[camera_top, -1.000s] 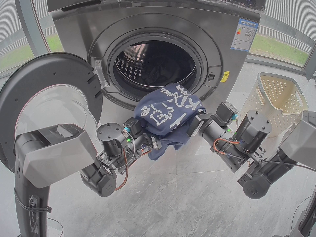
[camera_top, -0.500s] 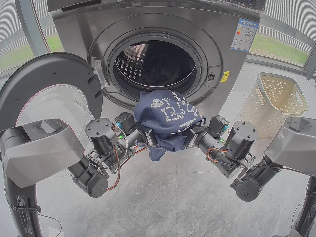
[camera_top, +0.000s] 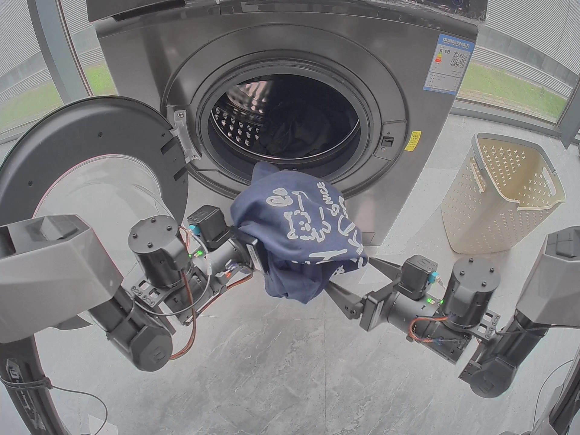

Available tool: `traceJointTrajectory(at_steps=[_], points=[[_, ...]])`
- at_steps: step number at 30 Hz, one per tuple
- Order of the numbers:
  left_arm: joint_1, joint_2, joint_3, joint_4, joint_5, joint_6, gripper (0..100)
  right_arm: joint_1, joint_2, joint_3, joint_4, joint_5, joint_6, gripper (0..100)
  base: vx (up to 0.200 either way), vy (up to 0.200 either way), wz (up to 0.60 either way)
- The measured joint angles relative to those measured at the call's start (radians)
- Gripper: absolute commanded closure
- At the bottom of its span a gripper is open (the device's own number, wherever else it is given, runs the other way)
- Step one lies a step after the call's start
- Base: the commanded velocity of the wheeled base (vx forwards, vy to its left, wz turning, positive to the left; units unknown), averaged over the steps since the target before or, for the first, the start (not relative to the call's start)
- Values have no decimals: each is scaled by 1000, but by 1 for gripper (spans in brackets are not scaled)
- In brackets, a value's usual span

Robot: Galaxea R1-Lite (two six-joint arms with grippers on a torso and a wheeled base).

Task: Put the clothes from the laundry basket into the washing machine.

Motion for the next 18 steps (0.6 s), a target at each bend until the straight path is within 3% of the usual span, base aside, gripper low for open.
traceJointTrajectory(at_steps=[10,14,18], points=[[14,-154,233,-1,-32,0,100,28,-102,180,0,74,-44,0,0,0,0],[12,-192,265,-1,-36,4,100,-25,-116,175,0,71,-44,0,0,0,0],[8,-217,291,-1,-36,10,100,-80,-124,152,0,36,-36,0,0,0,0]])
